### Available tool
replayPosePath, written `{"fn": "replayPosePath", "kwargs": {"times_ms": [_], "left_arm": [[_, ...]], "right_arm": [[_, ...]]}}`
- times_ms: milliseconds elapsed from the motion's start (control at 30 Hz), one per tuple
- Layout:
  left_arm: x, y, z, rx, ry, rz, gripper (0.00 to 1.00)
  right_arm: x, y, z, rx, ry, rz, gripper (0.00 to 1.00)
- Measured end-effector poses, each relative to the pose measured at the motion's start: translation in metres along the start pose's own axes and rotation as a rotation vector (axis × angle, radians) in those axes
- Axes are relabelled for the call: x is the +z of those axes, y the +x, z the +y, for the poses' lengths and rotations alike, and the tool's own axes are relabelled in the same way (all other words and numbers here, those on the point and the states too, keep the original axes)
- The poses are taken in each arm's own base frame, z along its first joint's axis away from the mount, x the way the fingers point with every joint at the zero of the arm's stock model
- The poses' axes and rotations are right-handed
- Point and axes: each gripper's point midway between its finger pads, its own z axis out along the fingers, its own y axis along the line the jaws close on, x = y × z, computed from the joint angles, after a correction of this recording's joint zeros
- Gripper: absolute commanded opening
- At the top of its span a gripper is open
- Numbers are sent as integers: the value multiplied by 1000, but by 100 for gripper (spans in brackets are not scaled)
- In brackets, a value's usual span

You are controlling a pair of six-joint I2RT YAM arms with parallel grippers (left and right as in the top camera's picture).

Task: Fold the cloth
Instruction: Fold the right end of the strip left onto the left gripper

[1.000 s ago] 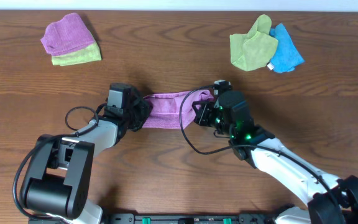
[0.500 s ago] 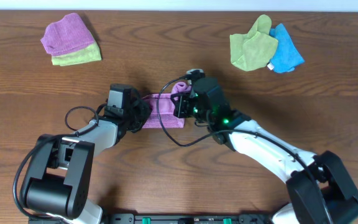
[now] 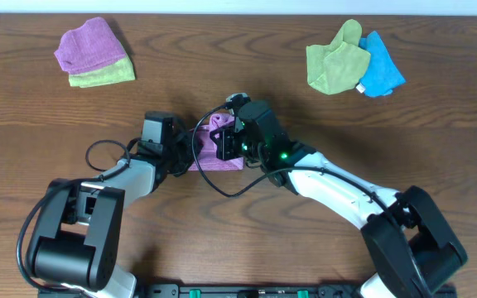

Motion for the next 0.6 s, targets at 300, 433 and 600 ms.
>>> {"fn": "replayPosePath", "kwargs": {"times_ms": [300,433,600], "left_arm": [[-7,-13,-11,54,17,14,6],[-11,-13,-13,85,-18,39,6],[-23,-23,-19,139,-72,39,6]], "right_arm": [[2,7,10,-31,-22,18,1],[2,8,11,-45,-25,20,1],[5,8,10,-48,-23,23,1]]}}
